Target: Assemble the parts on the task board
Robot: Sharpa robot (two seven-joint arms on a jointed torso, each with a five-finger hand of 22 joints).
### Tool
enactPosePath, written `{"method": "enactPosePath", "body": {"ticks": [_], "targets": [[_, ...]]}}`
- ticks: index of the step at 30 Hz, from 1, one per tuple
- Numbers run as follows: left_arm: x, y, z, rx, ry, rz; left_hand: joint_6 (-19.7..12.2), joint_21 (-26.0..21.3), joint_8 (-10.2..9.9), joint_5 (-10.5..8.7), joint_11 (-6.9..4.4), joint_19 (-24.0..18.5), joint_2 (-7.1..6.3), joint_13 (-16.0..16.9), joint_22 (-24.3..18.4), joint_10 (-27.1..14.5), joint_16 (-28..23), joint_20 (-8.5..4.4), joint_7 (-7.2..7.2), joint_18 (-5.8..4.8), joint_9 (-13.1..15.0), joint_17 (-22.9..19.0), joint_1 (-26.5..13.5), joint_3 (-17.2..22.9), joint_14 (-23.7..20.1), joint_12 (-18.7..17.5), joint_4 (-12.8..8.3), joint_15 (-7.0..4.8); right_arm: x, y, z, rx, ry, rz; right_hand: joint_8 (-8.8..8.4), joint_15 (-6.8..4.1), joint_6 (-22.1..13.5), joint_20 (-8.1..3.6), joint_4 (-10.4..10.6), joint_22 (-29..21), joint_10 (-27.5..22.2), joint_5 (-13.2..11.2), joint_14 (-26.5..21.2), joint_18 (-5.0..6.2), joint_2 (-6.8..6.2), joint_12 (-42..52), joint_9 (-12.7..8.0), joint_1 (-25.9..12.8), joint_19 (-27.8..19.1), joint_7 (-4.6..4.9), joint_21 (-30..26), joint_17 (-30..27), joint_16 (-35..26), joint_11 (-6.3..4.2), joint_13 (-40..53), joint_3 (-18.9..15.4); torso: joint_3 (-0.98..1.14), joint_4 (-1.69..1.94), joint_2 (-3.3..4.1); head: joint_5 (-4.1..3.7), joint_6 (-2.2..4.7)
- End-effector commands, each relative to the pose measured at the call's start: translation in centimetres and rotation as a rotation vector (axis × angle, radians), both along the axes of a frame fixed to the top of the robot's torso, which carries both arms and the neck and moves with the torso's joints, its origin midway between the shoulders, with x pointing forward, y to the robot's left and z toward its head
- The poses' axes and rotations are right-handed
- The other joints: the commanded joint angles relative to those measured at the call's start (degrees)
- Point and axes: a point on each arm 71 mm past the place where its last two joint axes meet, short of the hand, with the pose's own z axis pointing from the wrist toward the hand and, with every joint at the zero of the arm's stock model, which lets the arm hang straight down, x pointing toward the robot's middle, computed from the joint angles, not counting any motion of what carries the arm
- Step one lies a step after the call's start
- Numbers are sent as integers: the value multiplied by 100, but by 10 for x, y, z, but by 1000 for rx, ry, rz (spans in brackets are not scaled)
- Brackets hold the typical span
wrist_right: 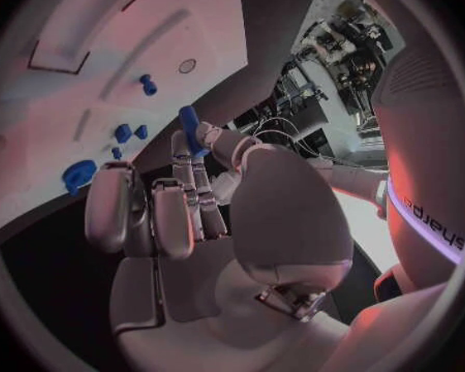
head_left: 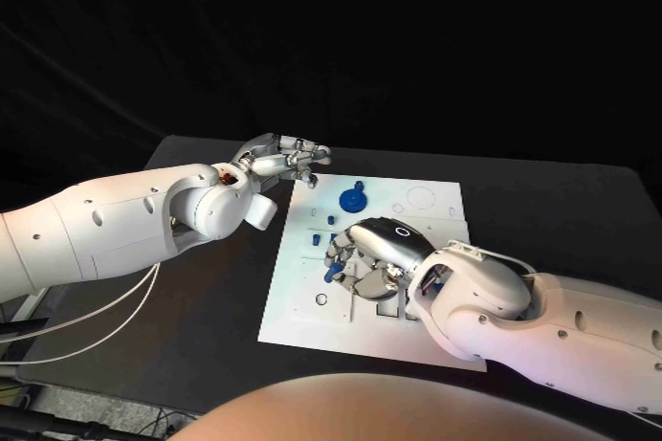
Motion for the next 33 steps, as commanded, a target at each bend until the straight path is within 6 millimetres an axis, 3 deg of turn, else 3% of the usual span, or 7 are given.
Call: {"method": "enactPosePath", "body": {"ticks": [1,12,33], "targets": [[0,-4,1,-14,-1,-22,-32,-30,32,23,-2,20,12,6,37,-53,-37,11,-10,96,-9,-9,14,-8,-44,30,-35,-4,-3,6,-6,8,-9,38,34,-40,7,-20,3,907,-1,39,149,-87,23,-27,133,49,5,8,-31,-4,28,5,10,40,-3,0,4,38,1],[0,-6,1,-16,1,-27,-32,-32,35,22,-1,20,14,8,38,-56,-37,12,-9,96,-10,-11,12,-8,-45,33,-36,-3,-6,18,-30,-21,23,57,36,-39,1,-21,-5,906,-1,54,148,-86,22,-32,144,51,2,11,-38,-7,28,7,14,45,9,-3,2,86,1],[0,-5,0,-14,2,-25,-32,-32,35,22,-1,20,14,8,38,-56,-37,12,-9,96,-10,-11,12,-8,-45,33,-36,-3,-5,15,-45,-119,36,66,39,-37,-5,-20,-8,908,-1,65,148,-86,21,-38,155,44,2,14,-38,-8,28,10,18,46,8,-10,2,126,1]]}}
